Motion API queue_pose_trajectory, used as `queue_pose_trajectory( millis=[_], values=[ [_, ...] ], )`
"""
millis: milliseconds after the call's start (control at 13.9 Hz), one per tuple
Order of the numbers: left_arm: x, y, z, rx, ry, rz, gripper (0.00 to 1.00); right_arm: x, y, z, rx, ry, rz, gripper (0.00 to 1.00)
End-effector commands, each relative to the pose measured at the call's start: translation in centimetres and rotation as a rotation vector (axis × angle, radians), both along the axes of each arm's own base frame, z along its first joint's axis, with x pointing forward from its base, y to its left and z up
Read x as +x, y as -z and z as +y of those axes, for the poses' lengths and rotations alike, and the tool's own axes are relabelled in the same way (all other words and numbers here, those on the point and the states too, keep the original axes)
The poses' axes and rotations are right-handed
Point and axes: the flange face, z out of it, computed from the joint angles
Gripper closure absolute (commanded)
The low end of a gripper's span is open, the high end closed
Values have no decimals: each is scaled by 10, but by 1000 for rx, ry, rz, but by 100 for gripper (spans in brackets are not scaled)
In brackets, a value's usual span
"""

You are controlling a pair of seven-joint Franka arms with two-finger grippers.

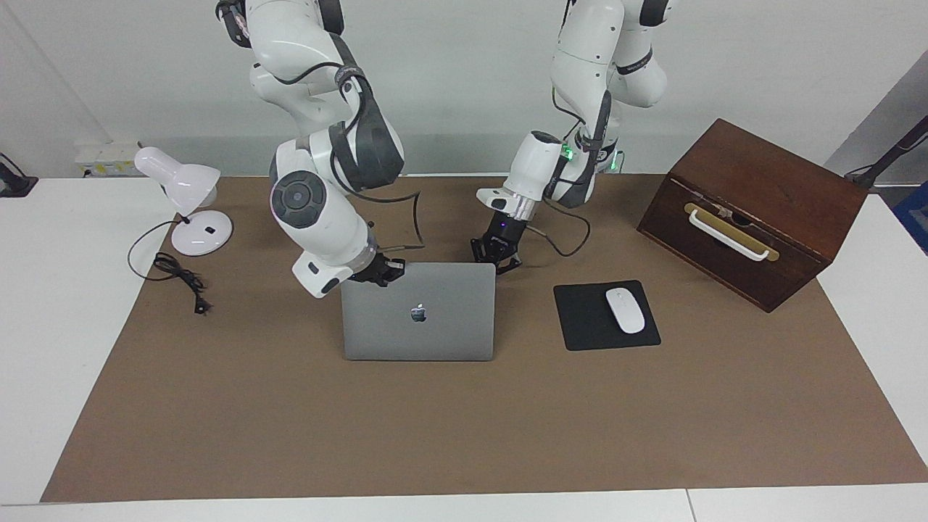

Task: Close laptop with both arms
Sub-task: 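Push the laptop lid down with the right gripper toward the keyboard, then press the lid fully shut with the right gripper, then lift away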

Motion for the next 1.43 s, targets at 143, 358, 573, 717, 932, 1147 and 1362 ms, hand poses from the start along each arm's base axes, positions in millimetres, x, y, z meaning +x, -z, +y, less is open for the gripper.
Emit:
queue_pose_trajectory(
  millis=[143,358,573,717,932,1147,1362],
  values=[
    [0,19,1,27,4,6,100,-18,12,-3,23,53,-3,100],
    [0,19,1,27,4,6,100,-22,20,-2,22,58,-3,100],
    [0,19,2,28,4,7,100,-28,29,1,25,61,-14,100],
    [-1,20,2,29,4,8,100,-31,37,5,23,81,-23,100],
    [0,20,2,30,4,7,100,-34,45,10,24,79,-29,100],
    [-1,20,2,30,6,7,100,-38,53,18,26,87,-36,100],
    [0,20,2,32,7,6,100,-39,60,20,24,96,-46,100]
  ],
)
